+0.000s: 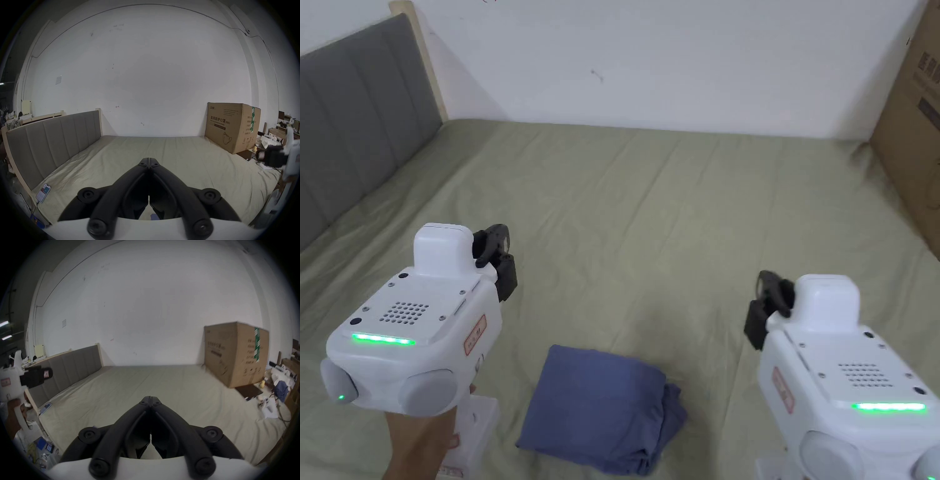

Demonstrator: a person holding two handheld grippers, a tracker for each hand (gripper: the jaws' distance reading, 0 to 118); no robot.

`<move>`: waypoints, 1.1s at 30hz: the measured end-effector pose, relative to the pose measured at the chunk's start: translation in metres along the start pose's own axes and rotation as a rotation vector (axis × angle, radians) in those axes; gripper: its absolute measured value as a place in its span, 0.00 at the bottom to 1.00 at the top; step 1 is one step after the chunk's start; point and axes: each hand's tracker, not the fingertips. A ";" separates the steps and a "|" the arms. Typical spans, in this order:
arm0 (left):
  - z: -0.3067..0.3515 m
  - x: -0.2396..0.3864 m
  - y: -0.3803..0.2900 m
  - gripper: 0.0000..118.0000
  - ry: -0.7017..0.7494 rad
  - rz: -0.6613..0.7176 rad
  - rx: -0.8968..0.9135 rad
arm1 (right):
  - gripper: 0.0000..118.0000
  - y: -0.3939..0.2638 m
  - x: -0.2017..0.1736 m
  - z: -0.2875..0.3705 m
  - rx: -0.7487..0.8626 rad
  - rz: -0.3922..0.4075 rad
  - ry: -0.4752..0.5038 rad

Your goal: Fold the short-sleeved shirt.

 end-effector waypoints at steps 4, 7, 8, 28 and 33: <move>-0.006 -0.004 -0.009 0.00 -0.019 0.023 -0.043 | 0.00 -0.038 -0.028 -0.031 -0.127 0.014 0.066; -0.011 -0.007 -0.019 0.00 -0.029 0.038 -0.078 | 0.00 -0.068 -0.049 -0.052 -0.245 0.036 0.113; -0.012 -0.008 -0.021 0.00 -0.031 0.041 -0.090 | 0.00 -0.077 -0.054 -0.057 -0.266 0.032 0.131; -0.077 -0.045 -0.124 0.56 -0.142 0.409 -0.718 | 0.00 -0.169 -0.087 -0.100 -0.684 0.023 0.213; -0.105 -0.051 -0.162 0.87 -0.181 0.410 -0.934 | 0.00 -0.168 -0.085 -0.101 -0.697 0.015 0.221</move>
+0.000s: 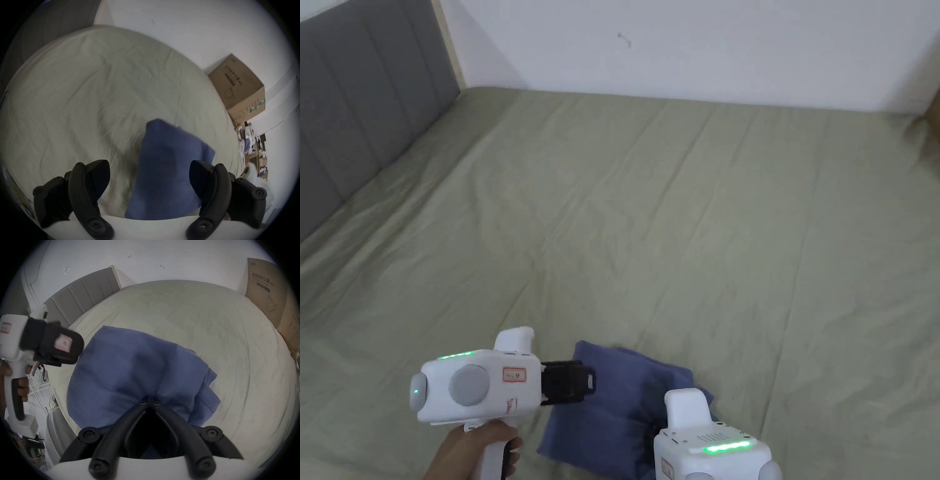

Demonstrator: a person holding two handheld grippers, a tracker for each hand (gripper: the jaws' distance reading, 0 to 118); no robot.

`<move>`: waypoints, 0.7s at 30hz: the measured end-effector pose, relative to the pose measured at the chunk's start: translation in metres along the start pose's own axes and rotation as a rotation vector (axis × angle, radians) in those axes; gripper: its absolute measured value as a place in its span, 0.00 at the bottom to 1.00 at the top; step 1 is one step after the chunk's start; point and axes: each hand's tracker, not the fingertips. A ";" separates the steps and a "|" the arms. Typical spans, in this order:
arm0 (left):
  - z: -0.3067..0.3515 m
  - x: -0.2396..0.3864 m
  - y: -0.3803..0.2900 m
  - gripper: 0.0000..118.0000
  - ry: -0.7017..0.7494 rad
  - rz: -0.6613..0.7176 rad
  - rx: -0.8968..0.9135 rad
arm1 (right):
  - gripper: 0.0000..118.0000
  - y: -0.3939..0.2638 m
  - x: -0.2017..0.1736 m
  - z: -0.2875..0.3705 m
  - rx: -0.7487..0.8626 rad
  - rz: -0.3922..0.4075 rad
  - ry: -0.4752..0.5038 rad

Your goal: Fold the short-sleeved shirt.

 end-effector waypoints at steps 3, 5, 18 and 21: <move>-0.012 -0.004 0.002 0.85 -0.021 -0.061 -0.062 | 0.00 0.000 0.000 0.000 -0.001 0.002 0.003; -0.018 -0.004 0.004 0.72 -0.031 -0.078 -0.086 | 0.00 0.000 -0.001 0.001 -0.003 0.005 0.004; -0.002 0.002 0.006 0.13 -0.093 -0.090 -0.028 | 0.00 0.021 0.010 0.028 0.066 0.034 0.021; 0.019 -0.015 0.025 0.12 -0.047 -0.078 0.022 | 0.00 0.040 0.016 0.049 0.131 0.044 0.014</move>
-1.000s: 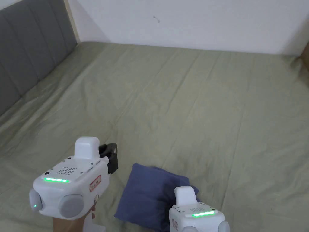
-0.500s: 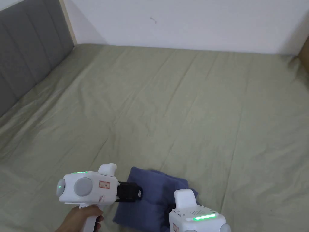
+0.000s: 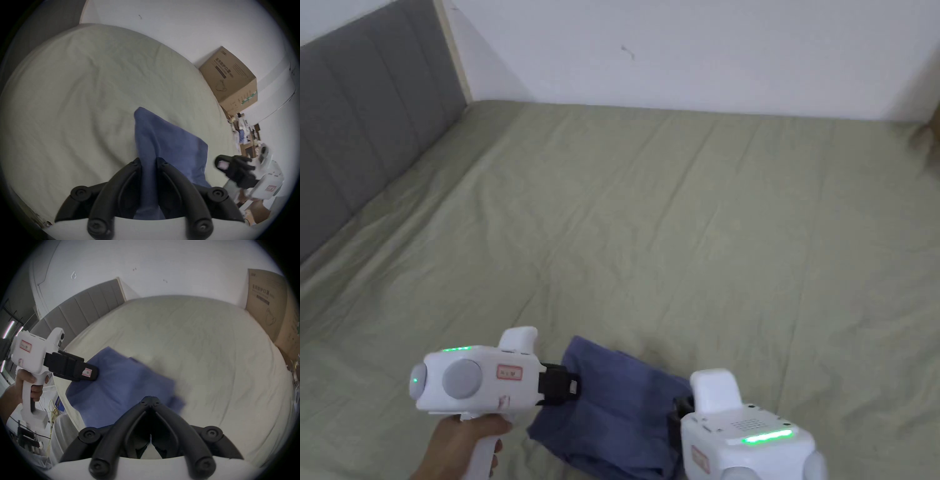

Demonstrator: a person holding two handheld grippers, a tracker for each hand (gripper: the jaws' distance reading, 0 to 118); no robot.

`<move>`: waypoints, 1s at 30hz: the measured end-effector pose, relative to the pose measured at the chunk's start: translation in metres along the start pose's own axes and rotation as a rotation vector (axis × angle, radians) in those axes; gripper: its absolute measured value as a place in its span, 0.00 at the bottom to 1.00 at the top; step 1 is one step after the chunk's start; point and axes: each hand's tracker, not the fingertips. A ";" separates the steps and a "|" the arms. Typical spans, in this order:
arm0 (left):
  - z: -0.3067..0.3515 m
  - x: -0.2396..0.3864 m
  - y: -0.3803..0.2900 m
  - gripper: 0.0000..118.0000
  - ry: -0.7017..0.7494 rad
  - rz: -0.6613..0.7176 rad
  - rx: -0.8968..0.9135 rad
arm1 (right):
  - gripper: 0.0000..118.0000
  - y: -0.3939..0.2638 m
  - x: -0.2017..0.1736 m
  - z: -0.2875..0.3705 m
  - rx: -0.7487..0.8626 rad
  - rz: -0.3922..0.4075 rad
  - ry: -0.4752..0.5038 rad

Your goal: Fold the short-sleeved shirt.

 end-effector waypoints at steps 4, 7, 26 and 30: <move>0.036 -0.041 0.030 0.12 0.135 -0.020 0.036 | 0.00 0.025 0.008 0.017 0.079 0.041 -0.032; 0.063 -0.081 0.056 0.12 0.263 -0.019 0.060 | 0.00 0.040 0.014 0.025 0.116 0.049 -0.047; 0.091 -0.198 0.105 0.43 0.573 0.142 0.005 | 0.00 0.069 0.046 0.019 0.148 0.024 -0.167; 0.096 -0.181 0.108 0.76 0.562 0.101 0.067 | 0.00 0.069 0.048 0.024 0.157 0.020 -0.179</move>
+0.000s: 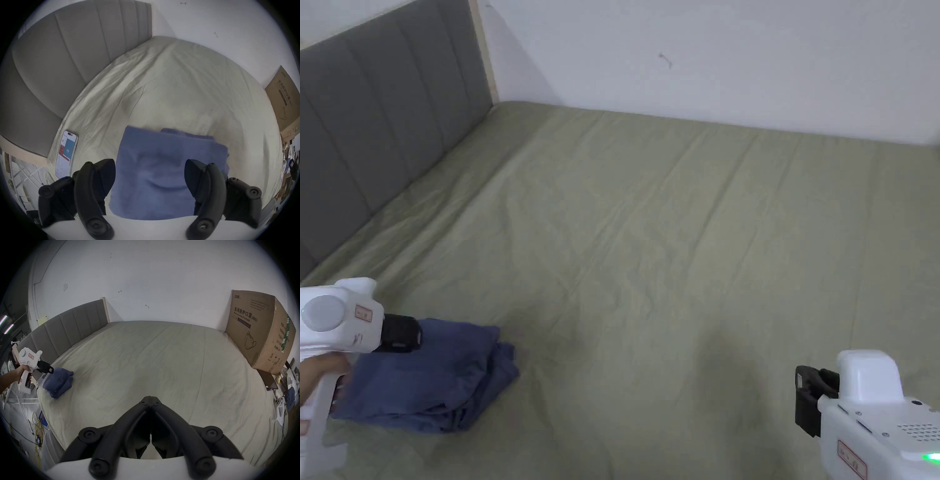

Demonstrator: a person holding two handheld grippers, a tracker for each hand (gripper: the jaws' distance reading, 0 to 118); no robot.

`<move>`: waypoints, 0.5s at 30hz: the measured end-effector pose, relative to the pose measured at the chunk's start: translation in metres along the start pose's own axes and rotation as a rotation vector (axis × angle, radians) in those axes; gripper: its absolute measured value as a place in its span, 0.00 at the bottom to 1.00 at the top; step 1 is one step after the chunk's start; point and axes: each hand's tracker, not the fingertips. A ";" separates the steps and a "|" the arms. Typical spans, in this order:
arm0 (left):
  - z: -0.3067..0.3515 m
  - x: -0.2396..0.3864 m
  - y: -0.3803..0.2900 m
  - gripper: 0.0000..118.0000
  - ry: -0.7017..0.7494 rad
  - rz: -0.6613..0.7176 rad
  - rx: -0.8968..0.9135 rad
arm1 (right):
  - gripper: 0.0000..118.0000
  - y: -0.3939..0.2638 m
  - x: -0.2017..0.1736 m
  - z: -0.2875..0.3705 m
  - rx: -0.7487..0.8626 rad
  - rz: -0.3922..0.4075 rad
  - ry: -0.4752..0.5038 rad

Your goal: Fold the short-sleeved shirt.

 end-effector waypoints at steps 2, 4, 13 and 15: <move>0.010 0.008 0.004 0.76 -0.009 -0.007 0.021 | 0.00 0.003 0.001 0.004 0.014 0.001 -0.004; 0.026 0.014 0.009 0.76 -0.040 -0.010 0.044 | 0.00 0.008 0.003 0.012 0.037 -0.001 -0.004; 0.141 0.064 0.025 0.76 -0.086 -0.084 0.359 | 0.00 0.045 0.014 0.068 0.218 0.002 -0.029; 0.175 0.084 0.023 0.76 -0.087 -0.111 0.460 | 0.00 0.053 0.018 0.083 0.277 0.006 -0.060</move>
